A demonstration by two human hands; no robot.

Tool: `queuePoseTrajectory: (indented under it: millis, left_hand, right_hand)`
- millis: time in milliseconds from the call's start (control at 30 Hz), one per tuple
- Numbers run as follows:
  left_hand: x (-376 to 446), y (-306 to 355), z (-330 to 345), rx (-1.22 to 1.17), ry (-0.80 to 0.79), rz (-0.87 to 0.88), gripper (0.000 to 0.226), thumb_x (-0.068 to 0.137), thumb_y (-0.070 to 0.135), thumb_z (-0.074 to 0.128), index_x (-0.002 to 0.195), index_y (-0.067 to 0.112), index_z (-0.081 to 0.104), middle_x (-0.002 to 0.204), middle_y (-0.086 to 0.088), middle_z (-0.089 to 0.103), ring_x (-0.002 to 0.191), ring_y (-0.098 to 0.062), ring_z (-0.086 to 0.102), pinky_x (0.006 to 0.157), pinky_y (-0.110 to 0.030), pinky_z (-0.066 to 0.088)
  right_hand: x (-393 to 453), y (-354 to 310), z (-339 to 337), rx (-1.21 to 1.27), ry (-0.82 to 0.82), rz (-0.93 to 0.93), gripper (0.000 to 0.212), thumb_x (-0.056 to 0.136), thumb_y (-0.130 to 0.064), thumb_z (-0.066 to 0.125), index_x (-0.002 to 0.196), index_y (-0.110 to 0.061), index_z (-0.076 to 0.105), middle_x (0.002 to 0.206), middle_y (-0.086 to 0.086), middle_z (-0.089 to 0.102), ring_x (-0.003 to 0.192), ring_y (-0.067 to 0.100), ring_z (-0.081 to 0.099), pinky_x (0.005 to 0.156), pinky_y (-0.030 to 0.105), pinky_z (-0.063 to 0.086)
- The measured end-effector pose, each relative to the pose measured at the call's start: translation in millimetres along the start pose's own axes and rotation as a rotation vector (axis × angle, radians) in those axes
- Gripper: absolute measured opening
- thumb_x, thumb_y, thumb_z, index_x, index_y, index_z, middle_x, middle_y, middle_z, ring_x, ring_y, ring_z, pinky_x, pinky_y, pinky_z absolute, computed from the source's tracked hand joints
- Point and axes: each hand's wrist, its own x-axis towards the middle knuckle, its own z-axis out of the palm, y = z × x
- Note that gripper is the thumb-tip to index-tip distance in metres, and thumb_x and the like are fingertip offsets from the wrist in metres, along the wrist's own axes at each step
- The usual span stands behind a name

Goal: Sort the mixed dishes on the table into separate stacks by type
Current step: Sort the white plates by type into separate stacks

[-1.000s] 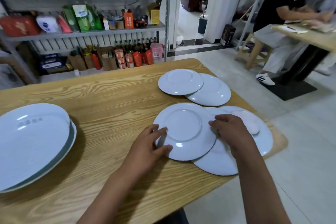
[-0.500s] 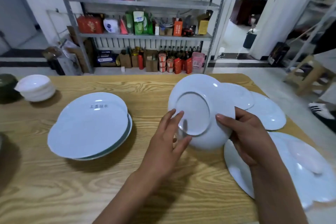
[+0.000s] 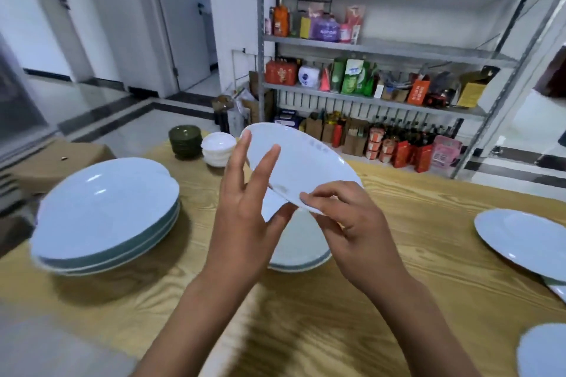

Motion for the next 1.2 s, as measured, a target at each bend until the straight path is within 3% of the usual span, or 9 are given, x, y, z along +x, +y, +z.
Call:
queuePoseTrajectory:
  millis: [100,200,333,467,533,667,867,1100,1200]
  left_hand:
    - [-5,-30,-29,0.136,-0.004,-0.033,0.058,0.072,0.013,0.082,0.125,0.019,0.06,0.156,-0.006,0.024,0.146,-0.03,0.017,0.114,-0.041,0.026]
    - [-9,-53,-63,0.288,-0.079,-0.001,0.044,0.07,0.022,0.083,0.112,0.019,0.069,0.15,0.001,0.039,0.147,-0.026,0.013,0.108,-0.038,0.027]
    - [-11,-79,-107,0.345,-0.245,0.0,0.052,0.075,0.044,0.06,0.122,0.024,0.064,0.135,0.013,0.056,0.136,-0.018,0.038,0.093,-0.043,0.051]
    - [-15,-108,-141,0.584,-0.316,0.001,0.058,0.075,0.031,0.078,0.129,0.02,0.061,0.136,0.007,0.056,0.138,-0.031,0.035,0.085,-0.048,0.052]
    - [-15,-124,-155,0.631,-0.347,-0.046,0.055,0.079,0.032,0.074,0.131,0.019,0.059,0.139,0.003,0.053,0.143,-0.033,0.024,0.091,-0.053,0.048]
    - [-17,-153,-173,0.6,-0.368,-0.295,0.06,0.089,0.053,0.048,0.14,0.022,0.048,0.151,0.005,0.037,0.148,-0.019,-0.003,0.111,-0.048,0.029]
    - [-17,-187,-180,0.663,-0.49,-0.443,0.059,0.095,0.053,0.04,0.144,0.021,0.041,0.157,0.001,0.024,0.147,-0.022,-0.014,0.116,-0.047,0.013]
    - [-18,-201,-166,0.585,-0.578,-0.507,0.055,0.098,0.048,0.041,0.141,0.015,0.044,0.155,-0.008,0.029,0.147,-0.029,-0.009,0.117,-0.046,0.007]
    - [-17,-206,-163,0.519,-0.663,-0.556,0.046,0.098,0.046,0.04,0.129,0.015,0.053,0.142,-0.012,0.044,0.142,-0.032,0.016,0.116,-0.038,0.007]
  right_hand:
    - [20,-10,38,-0.069,0.001,-0.184,0.029,0.085,0.001,0.059,0.109,-0.008,0.074,0.101,0.01,0.066,0.095,0.027,0.059,0.08,0.037,0.047]
    - [32,-21,68,-0.094,0.023,-0.299,0.027,0.083,0.007,0.06,0.104,-0.004,0.074,0.099,0.012,0.067,0.092,0.032,0.059,0.08,0.041,0.047]
    - [41,-36,110,-0.097,0.056,-0.373,0.024,0.091,0.001,0.053,0.099,-0.005,0.075,0.105,0.008,0.071,0.103,0.03,0.057,0.089,0.039,0.047]
    - [56,-57,153,-0.064,0.019,-0.375,0.038,0.102,-0.02,0.039,0.101,-0.011,0.076,0.116,0.007,0.071,0.116,0.029,0.056,0.097,0.039,0.043]
    - [67,-70,170,-0.107,-0.038,-0.363,0.044,0.103,-0.026,0.033,0.105,-0.012,0.075,0.123,0.009,0.067,0.123,0.028,0.051,0.103,0.041,0.038]
    - [80,-81,199,-0.06,-0.142,-0.196,0.037,0.095,-0.021,0.047,0.127,-0.014,0.064,0.144,0.005,0.051,0.139,0.021,0.035,0.114,0.042,0.031]
    - [73,-67,207,0.039,-0.161,0.027,0.035,0.094,-0.02,0.056,0.128,-0.014,0.062,0.148,0.002,0.047,0.143,0.015,0.029,0.117,0.029,0.019]
    - [68,-56,211,0.075,-0.19,0.14,0.029,0.095,-0.026,0.056,0.121,-0.017,0.066,0.145,0.0,0.049,0.141,0.016,0.031,0.116,0.033,0.024]
    - [65,-55,212,0.059,-0.211,0.147,0.029,0.096,-0.028,0.054,0.122,-0.018,0.065,0.146,0.0,0.048,0.142,0.016,0.03,0.116,0.037,0.026]
